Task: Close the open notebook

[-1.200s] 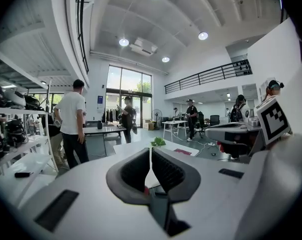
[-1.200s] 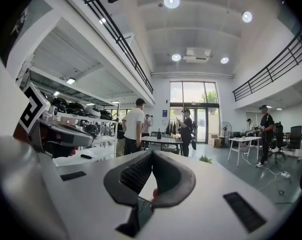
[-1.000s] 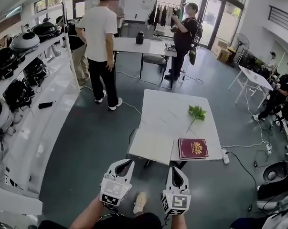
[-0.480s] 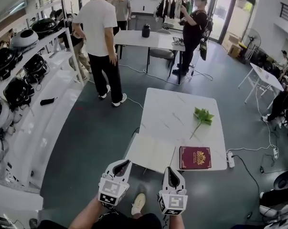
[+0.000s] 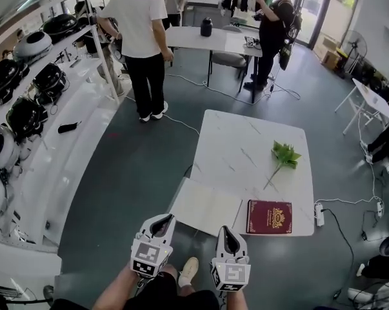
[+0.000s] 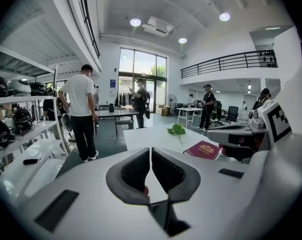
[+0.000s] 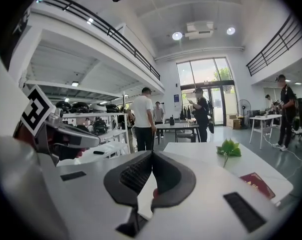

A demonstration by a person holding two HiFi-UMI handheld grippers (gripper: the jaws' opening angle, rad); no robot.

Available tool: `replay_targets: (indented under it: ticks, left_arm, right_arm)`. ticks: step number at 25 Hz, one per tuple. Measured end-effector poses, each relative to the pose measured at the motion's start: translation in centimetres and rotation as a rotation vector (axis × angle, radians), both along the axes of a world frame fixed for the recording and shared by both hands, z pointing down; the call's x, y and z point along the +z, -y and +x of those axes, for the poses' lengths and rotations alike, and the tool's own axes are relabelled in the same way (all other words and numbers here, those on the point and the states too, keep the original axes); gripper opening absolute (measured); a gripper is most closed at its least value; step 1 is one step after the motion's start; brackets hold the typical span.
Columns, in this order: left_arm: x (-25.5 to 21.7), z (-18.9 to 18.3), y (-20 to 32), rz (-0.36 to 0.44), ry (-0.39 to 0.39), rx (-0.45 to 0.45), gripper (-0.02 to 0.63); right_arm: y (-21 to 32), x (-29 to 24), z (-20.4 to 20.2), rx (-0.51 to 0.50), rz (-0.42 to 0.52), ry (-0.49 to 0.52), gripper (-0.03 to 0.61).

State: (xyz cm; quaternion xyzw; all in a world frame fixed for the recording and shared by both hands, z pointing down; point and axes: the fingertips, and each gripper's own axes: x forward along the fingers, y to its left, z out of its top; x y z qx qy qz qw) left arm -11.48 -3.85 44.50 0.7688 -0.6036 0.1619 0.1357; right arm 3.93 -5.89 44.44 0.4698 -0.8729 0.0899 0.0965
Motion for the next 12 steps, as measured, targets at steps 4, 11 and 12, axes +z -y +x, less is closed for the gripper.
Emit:
replay_targets:
  ticks: [4,11,12]
  left_arm:
    - [1.9,-0.7,1.4,-0.032,-0.002,0.003,0.032]
    - [8.3,-2.7,3.4,-0.145,-0.024,0.01,0.032]
    - [9.2,-3.0,3.7,-0.159,-0.027,0.017,0.032]
  right_arm:
    - [1.3,2.0,-0.7,0.003,-0.036,0.001,0.017]
    - [3.1,7.1,-2.9,0.011,-0.117,-0.023,0.017]
    - [3.4,7.9,-3.2,0.018,-0.126,-0.025,0.017]
